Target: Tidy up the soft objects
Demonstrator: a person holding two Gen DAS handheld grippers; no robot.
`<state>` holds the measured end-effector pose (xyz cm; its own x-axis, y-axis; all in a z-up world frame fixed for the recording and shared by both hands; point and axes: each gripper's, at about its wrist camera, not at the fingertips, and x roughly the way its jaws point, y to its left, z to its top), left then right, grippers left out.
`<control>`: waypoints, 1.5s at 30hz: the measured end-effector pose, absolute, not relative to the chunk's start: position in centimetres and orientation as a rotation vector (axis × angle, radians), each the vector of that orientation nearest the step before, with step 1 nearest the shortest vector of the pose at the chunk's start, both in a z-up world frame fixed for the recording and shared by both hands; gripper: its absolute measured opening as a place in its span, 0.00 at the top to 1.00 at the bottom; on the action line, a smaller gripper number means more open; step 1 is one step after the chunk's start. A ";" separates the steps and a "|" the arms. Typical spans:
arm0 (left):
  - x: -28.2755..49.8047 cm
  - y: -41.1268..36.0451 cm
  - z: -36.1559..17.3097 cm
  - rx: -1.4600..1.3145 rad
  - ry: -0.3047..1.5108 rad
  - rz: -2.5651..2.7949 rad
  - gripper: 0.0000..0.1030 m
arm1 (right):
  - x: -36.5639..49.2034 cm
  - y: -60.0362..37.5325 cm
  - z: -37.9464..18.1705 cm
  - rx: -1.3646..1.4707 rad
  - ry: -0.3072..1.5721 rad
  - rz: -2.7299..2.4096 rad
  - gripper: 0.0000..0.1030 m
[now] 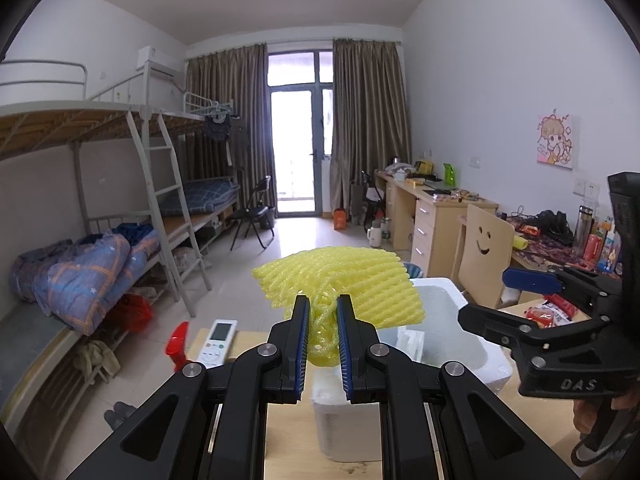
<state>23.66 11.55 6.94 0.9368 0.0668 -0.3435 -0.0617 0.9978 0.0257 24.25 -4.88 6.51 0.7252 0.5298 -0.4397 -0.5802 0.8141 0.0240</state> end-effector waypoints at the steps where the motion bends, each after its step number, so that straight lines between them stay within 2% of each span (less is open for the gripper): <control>1: 23.8 11.7 7.0 0.011 0.356 0.061 0.86 | 24.1 -5.0 6.6 -0.119 0.445 0.611 0.16; 5: 24.1 11.5 7.0 0.016 0.360 0.046 0.86 | 23.3 -6.2 7.0 -0.111 0.411 0.559 0.00; 26: 29.0 7.5 5.6 0.054 0.448 -0.033 0.85 | 21.6 -10.7 7.6 -0.135 0.386 0.417 0.00; 31: 30.0 7.0 5.2 0.065 0.467 -0.014 0.63 | 21.3 -11.7 7.5 -0.119 0.389 0.410 0.00; 33: 30.4 7.0 5.1 0.068 0.478 0.009 0.35 | 21.2 -11.9 7.6 -0.115 0.385 0.407 0.00; 35: 30.3 7.4 5.2 0.059 0.475 0.029 0.22 | 21.1 -12.2 7.7 -0.106 0.378 0.404 0.00; 37: 29.9 7.5 5.3 0.061 0.460 0.054 0.21 | 20.9 -12.3 7.6 -0.104 0.378 0.407 0.00; 41: 29.0 7.3 5.9 0.065 0.438 0.071 0.05 | 20.4 -12.4 7.8 -0.102 0.376 0.404 0.00; 45: 27.6 7.3 6.6 0.062 0.403 0.072 0.02 | 20.0 -12.5 7.9 -0.100 0.375 0.404 0.00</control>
